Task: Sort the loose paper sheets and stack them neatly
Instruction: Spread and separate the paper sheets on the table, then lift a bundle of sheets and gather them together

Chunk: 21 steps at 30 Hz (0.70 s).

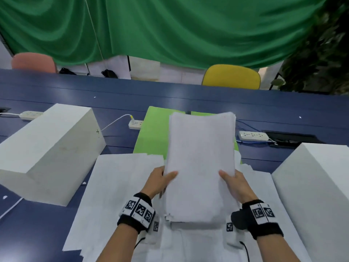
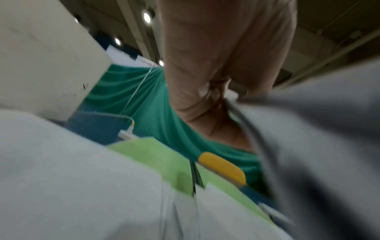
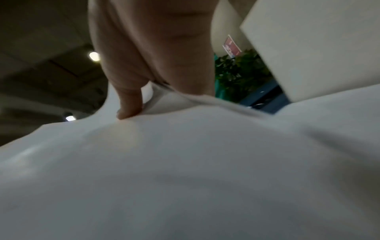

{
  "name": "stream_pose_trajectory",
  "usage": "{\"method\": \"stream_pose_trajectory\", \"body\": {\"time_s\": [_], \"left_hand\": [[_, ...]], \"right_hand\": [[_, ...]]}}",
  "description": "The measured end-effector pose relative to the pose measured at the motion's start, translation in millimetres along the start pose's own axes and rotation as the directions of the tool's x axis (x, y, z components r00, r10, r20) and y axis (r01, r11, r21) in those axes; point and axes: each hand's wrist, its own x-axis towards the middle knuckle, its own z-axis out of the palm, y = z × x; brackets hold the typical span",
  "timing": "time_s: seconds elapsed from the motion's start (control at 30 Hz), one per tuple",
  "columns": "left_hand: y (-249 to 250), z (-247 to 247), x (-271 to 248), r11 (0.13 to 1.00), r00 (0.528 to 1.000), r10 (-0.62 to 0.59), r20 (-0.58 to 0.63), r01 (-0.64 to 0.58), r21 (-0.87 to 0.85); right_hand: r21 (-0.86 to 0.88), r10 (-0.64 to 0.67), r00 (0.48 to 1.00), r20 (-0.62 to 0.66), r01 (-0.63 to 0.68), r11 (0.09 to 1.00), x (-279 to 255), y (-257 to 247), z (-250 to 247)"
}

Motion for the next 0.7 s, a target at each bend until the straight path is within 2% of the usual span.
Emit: {"method": "stream_pose_trajectory", "body": {"time_s": [0.07,0.1,0.2,0.23,0.27,0.33,0.4,0.47,0.53,0.6,0.63,0.7], "left_hand": [[-18,29,13,0.972,0.986,-0.145,0.076,0.128,0.196],[-27,42,17,0.949,0.977,-0.199,0.073,0.173,0.264],[-43,69,23,0.933,0.970,-0.243,-0.031,0.242,0.267],[-43,74,23,0.930,0.964,-0.256,-0.076,0.267,0.254],[-44,76,23,0.926,0.959,-0.259,-0.112,0.280,0.255],[-45,78,25,0.918,0.954,-0.270,-0.131,0.296,0.264],[-42,80,24,0.923,0.956,-0.280,-0.085,0.292,0.250],[-37,83,21,0.934,0.964,-0.264,-0.045,0.266,0.239],[-30,87,17,0.911,0.977,-0.204,-0.060,0.212,0.354],[-23,94,12,0.822,0.990,-0.092,-0.103,0.133,0.554],[-18,100,9,0.826,0.995,-0.041,-0.095,0.087,0.556],[-13,113,3,0.897,1.000,0.019,0.001,-0.018,0.442]], "right_hand": [[-0.208,0.157,0.986,-0.060,-0.167,0.964,8,40,-12],[-0.337,0.215,0.972,-0.099,-0.236,0.911,8,53,-15],[-0.661,0.272,0.936,-0.224,-0.351,0.663,6,67,-18],[-0.684,0.271,0.930,-0.248,-0.366,0.631,4,65,-18],[-0.683,0.262,0.929,-0.260,-0.369,0.630,7,65,-17],[-0.557,0.271,0.931,-0.245,-0.364,0.746,12,70,-14],[-0.404,0.275,0.936,-0.218,-0.343,0.848,16,77,-12],[-0.318,0.267,0.939,-0.215,-0.326,0.890,15,79,-13],[-0.232,0.257,0.943,-0.214,-0.304,0.924,16,81,-16],[-0.213,0.234,0.954,-0.185,-0.272,0.939,18,86,-18],[-0.199,0.223,0.960,-0.170,-0.255,0.946,18,88,-18],[-0.109,0.228,0.964,-0.138,-0.243,0.964,21,94,-19]]}}
